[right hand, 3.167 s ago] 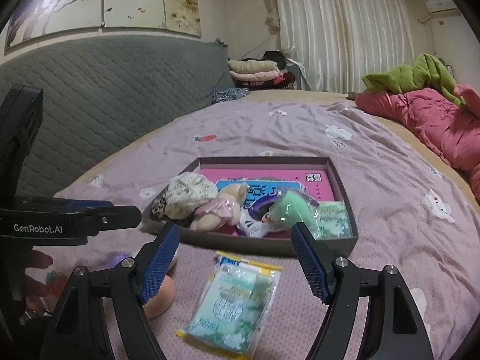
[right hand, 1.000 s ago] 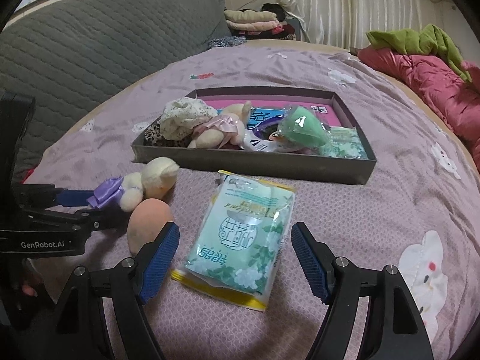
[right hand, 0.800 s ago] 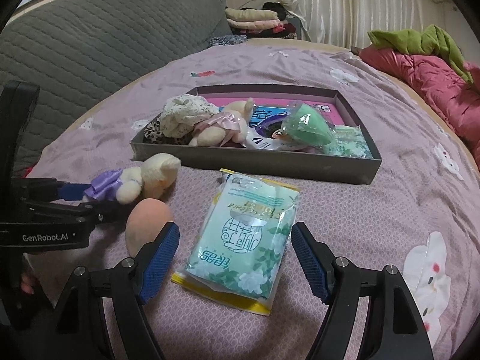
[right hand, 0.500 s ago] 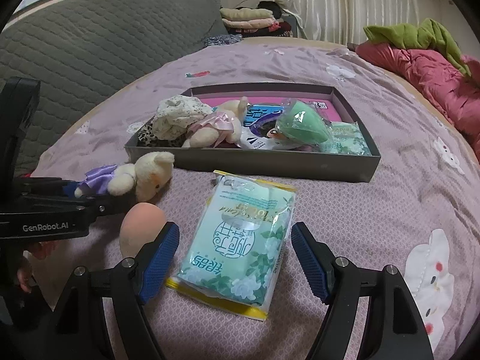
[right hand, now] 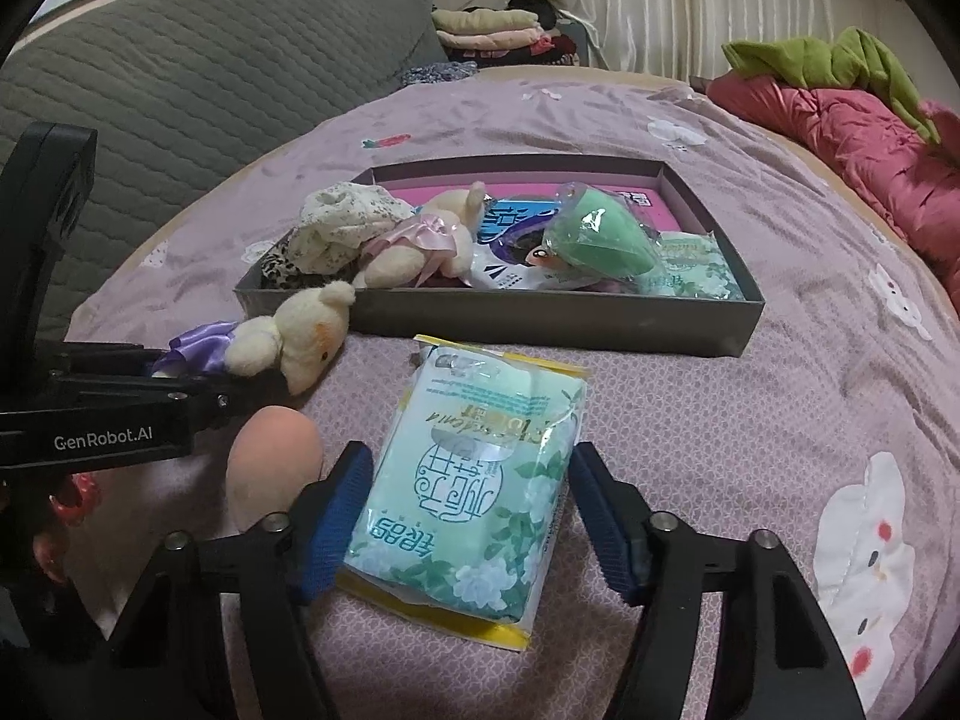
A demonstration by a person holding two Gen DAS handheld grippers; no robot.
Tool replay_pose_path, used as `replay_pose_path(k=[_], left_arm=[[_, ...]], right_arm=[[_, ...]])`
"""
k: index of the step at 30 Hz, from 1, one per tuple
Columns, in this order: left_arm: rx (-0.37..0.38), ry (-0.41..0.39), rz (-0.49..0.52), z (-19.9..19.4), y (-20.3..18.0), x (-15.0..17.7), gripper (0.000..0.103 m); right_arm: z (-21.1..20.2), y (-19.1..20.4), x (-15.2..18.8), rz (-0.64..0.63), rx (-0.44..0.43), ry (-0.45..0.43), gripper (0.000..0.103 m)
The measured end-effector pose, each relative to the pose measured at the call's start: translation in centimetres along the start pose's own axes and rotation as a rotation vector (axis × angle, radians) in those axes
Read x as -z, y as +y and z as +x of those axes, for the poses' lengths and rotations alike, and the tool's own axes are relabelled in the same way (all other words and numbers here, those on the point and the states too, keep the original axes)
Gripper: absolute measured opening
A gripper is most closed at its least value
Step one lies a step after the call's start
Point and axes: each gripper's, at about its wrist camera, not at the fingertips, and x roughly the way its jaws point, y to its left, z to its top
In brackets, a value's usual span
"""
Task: Organize soft objects
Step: 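Grasp the purple-dress teddy bear with left while right grasps the green floral wipes pack, then lift and carry the bear with left while right carries the wipes pack toward the tray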
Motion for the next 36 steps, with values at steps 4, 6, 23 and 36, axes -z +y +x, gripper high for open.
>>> replay_pose_path(k=[4, 6, 23, 36], left_arm=[[0.004, -0.008, -0.009, 0.1, 0.1, -0.1, 0.036], [0.011, -0.012, -0.019, 0.1, 0.2, 0.0, 0.035], [0.048, -0.104, -0.062, -3.8, -0.1, 0.4, 0.032], [0.03, -0.176, -0.039, -6.3, -2.4, -1.5, 0.032]], right_arm=[[-0.3, -0.2, -0.1, 0.005, -0.003, -0.015, 0.056], [-0.4, -0.2, -0.1, 0.001, -0.004, -0.019, 0.055], [-2.5, -0.8, -0.7, 0.018, -0.017, -0.118, 0.054], [-4.4, -0.9, -1.8, -0.003, -0.004, -0.223, 0.054]])
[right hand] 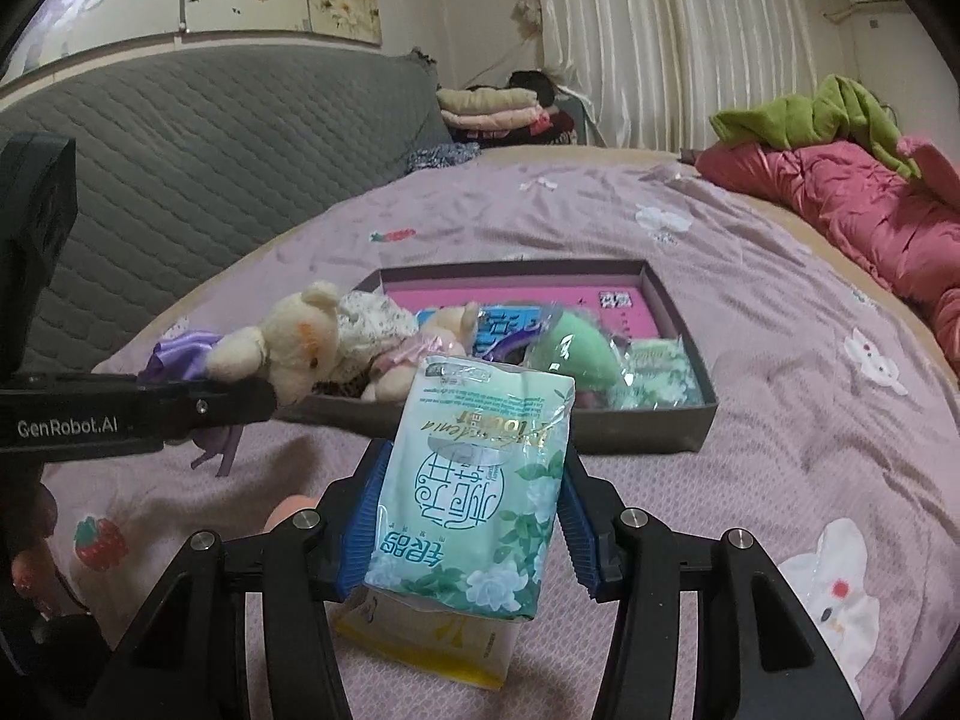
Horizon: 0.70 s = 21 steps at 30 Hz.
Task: Organize soft objects
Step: 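Lift and carry the bear with left while right carries the wipes pack toward the tray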
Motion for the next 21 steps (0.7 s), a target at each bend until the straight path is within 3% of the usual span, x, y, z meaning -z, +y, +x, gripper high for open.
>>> replay_pose_path(k=[13, 21], left_arm=[[0.006, -0.028, 0.016, 2.1, -2.9, -3.3, 0.032], [-0.024, -0.013, 0.013, 4.5, -3.8, -4.5, 0.032]], right_arm=[[-0.3, -4.7, -2.9, 0.102, 0.103, -0.099, 0.054], [1.7, -6.3, -4.5, 0.105, 0.12, -0.099, 0.054]])
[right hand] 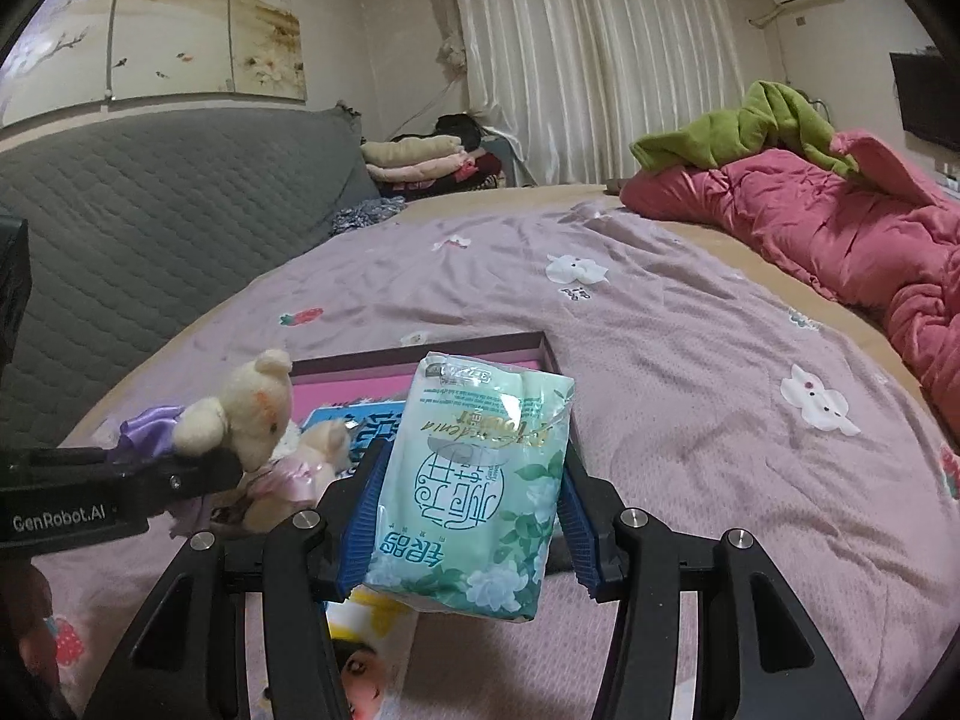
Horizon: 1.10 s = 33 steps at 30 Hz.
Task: Organize soft objects
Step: 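Lift and carry the bear with left while right carries the wipes pack toward the tray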
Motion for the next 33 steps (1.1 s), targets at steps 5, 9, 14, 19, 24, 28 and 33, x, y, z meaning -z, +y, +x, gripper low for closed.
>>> replay_pose_path(k=[5, 9, 14, 19, 24, 28, 33], left_arm=[[-0.016, 0.012, 0.004, 1.3, -0.3, -0.2, 0.032], [-0.021, 0.019, 0.007, 2.1, -0.5, -0.4, 0.032], [-0.025, 0.029, 0.007, 2.9, -0.5, -0.5, 0.032], [-0.024, 0.04, 0.009, 3.7, -0.9, -0.7, 0.032], [-0.02, 0.052, 0.013, 4.6, -1.4, -0.9, 0.032], [-0.022, 0.073, 0.028, 5.6, -2.0, -1.0, 0.032], [-0.02, 0.091, 0.034, 6.4, -2.1, -0.9, 0.032]], right_arm=[[1.2, -0.2, -0.9, -0.01, 0.006, -0.031, 0.054], [2.2, -0.4, -1.6, -0.009, 0.0, -0.048, 0.054], [2.9, -0.7, -1.7, -0.009, -0.002, -0.046, 0.054], [3.3, -1.2, -1.8, -0.009, 0.0, -0.048, 0.054], [4.0, -1.9, -1.8, -0.005, 0.009, -0.03, 0.054], [5.3, -2.4, -1.4, -0.005, 0.026, 0.017, 0.054], [5.0, -3.1, -1.4, 0.01, 0.051, -0.009, 0.054]])
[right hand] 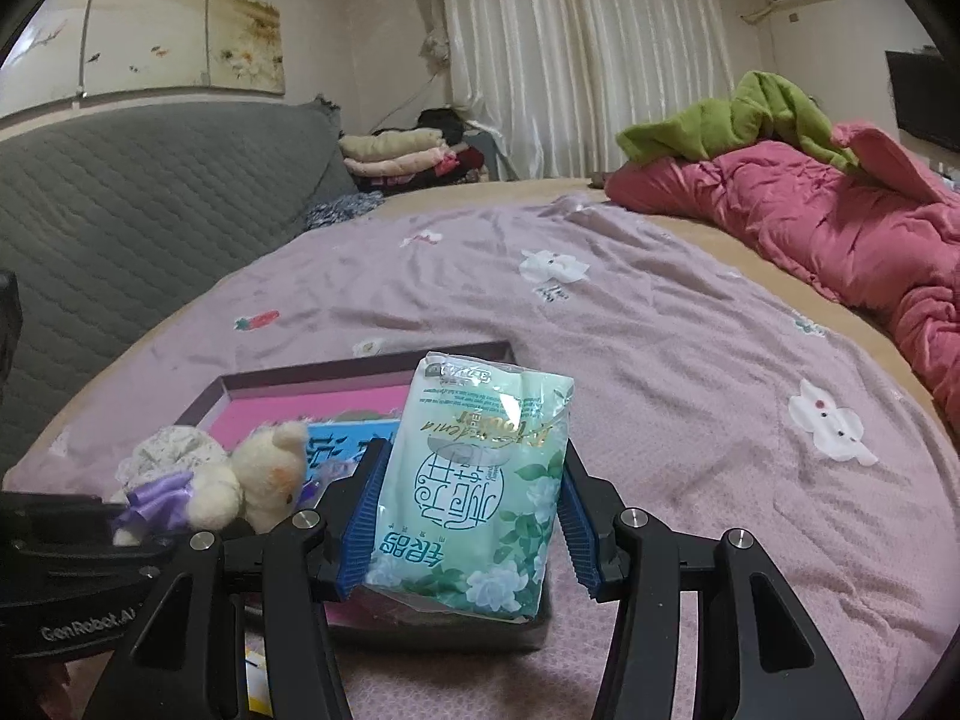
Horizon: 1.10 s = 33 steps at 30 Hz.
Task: Organize soft objects
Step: 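Lift and carry the bear with left while right carries the wipes pack toward the tray, then lower the bear into the tray with left while right lowers the wipes pack beside the green sponge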
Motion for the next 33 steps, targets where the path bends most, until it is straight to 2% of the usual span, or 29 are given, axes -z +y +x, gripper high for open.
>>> replay_pose_path(k=[10, 25, 33], left_arm=[[-0.011, 0.01, -0.014, 0.9, 0.2, -0.1, 0.032], [-0.022, 0.02, -0.013, 1.4, 0.0, 0.0, 0.032], [-0.019, 0.026, -0.012, 1.3, 0.0, 0.2, 0.032]], right_arm=[[-0.1, -0.1, 0.0, -0.01, 0.005, -0.015, 0.054], [1.9, 0.7, 0.9, -0.039, -0.032, 0.069, 0.054], [2.7, 0.7, 1.4, -0.057, -0.008, 0.099, 0.055]])
